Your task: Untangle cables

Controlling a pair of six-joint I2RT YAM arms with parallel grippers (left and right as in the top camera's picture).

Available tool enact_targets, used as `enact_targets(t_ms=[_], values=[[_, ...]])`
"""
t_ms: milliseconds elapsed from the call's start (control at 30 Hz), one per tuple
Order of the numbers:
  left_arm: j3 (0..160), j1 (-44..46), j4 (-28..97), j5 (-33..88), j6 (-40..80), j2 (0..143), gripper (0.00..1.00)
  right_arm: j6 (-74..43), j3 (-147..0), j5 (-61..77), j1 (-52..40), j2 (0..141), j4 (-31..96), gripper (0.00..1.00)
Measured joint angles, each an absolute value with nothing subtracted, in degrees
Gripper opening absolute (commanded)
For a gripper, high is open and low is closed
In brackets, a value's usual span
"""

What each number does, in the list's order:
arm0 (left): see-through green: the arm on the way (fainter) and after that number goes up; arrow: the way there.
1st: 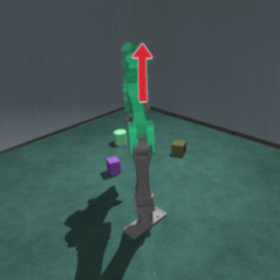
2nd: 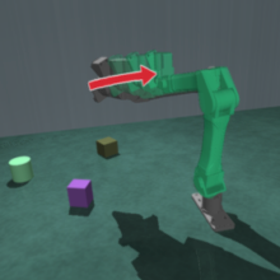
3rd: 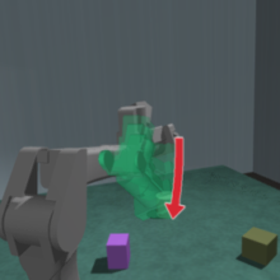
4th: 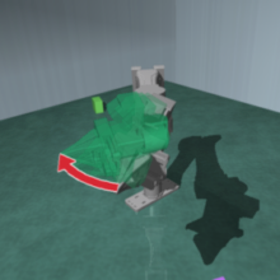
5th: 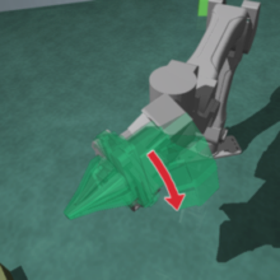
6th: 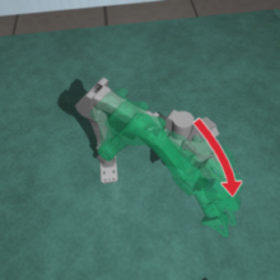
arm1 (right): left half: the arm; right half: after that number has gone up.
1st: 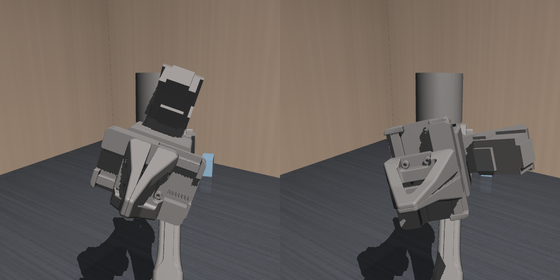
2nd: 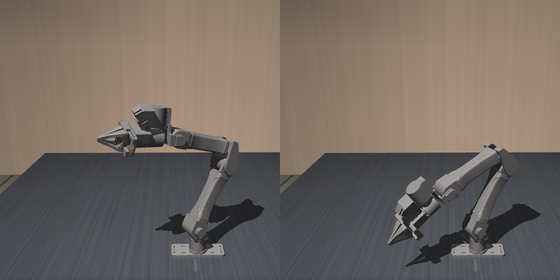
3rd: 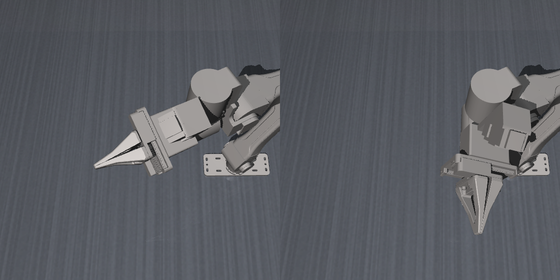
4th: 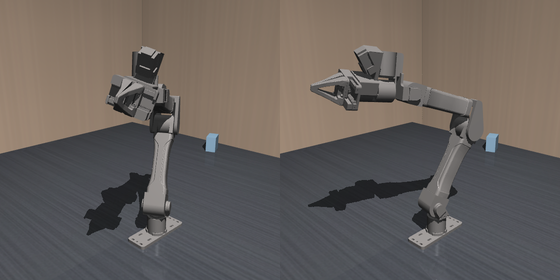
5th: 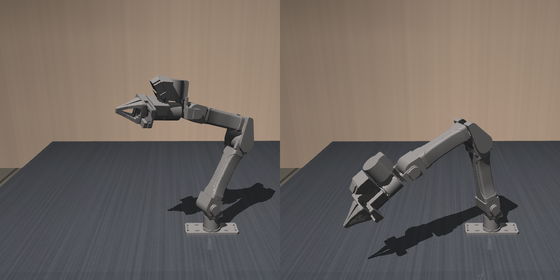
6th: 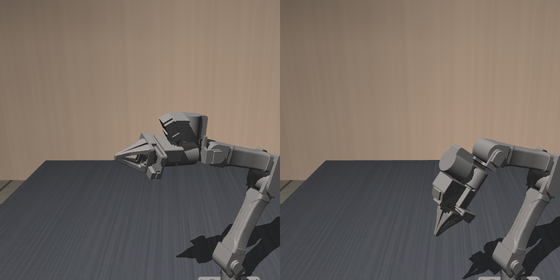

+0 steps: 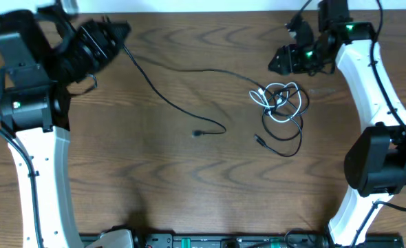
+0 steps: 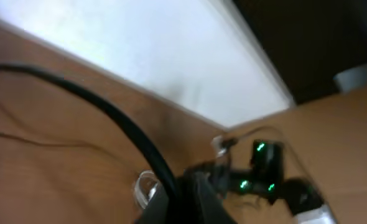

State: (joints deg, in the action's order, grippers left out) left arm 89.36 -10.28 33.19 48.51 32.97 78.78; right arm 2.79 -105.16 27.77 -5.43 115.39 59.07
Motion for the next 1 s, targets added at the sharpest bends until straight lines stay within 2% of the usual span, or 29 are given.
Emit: enact_targets(t_ms=[67, 233, 433, 633, 833, 1000], values=[[89.3, -10.2, 41.3, 46.3, 27.9, 79.3, 0.07, 2.5, -105.1, 26.4, -7.6, 115.4, 59.2, 0.57], [89.3, -9.8, 48.4, 44.4, 20.6, 82.6, 0.07, -3.1, -105.1, 23.4, -10.5, 115.4, 62.6, 0.56], [89.3, -8.1, 49.5, 43.2, 17.6, 86.1, 0.07, -7.7, -105.2, 21.8, -11.4, 115.4, 69.2, 0.59], [89.3, -7.7, 49.5, 41.8, 16.6, 87.8, 0.07, -11.8, -105.1, 14.4, -11.7, 113.8, 74.6, 0.64], [89.3, -7.7, 49.5, 40.5, 16.4, 87.8, 0.07, -16.1, -105.1, 8.9, -13.0, 111.2, 75.8, 0.72], [89.3, -7.7, 49.5, 40.1, 16.4, 87.8, 0.08, -19.2, -101.6, 6.2, -13.3, 111.2, 72.9, 0.71]])
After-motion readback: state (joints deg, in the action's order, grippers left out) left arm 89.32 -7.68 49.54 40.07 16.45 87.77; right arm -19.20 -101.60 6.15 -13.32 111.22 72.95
